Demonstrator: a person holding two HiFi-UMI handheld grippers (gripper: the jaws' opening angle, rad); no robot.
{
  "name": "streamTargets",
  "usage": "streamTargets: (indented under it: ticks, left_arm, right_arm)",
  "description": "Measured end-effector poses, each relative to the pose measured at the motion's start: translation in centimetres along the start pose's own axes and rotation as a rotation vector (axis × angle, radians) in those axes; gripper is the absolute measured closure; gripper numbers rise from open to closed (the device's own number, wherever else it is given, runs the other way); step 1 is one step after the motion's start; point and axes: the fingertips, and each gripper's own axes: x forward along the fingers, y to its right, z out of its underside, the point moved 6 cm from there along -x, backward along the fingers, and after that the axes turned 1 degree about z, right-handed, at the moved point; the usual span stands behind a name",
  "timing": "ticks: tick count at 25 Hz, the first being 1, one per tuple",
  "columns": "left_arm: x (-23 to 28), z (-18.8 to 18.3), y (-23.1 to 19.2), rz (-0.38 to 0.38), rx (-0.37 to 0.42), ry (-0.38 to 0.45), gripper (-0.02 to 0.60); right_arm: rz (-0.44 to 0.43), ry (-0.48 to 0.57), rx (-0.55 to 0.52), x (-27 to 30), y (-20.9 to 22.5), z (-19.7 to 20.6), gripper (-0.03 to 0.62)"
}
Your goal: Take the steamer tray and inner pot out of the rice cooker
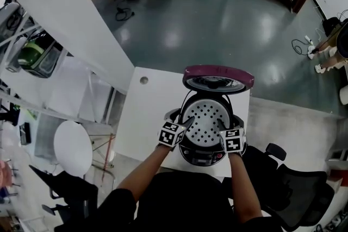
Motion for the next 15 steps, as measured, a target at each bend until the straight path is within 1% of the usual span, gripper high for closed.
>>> streamTargets:
  ticks: [6,9,12,15]
  left_arm:
    - [1.6,0.2,0.1,0.054,0.057,-0.130,0.311]
    - [2.3,0.3,0.5,0.081,0.101,-0.182,0.301]
    - [2.4,0.3,0.7,0.066,0.156,-0.208,0.301]
    - [2.2,0.3,0.7,0.024,0.201,-0.218,0.301]
  right_arm:
    - [0.044,-0.109,-0.047,1.4,0.3,0.5,0.379]
    - [0.066,-0.123,-0.071,2.0,0.5,0.6,0.379]
    - [0.103,-0.145,-0.103,2.4,0.6,0.9,0.379]
    - [0.138,-0.176,-0.149,2.6,0.6,1.3,0.379]
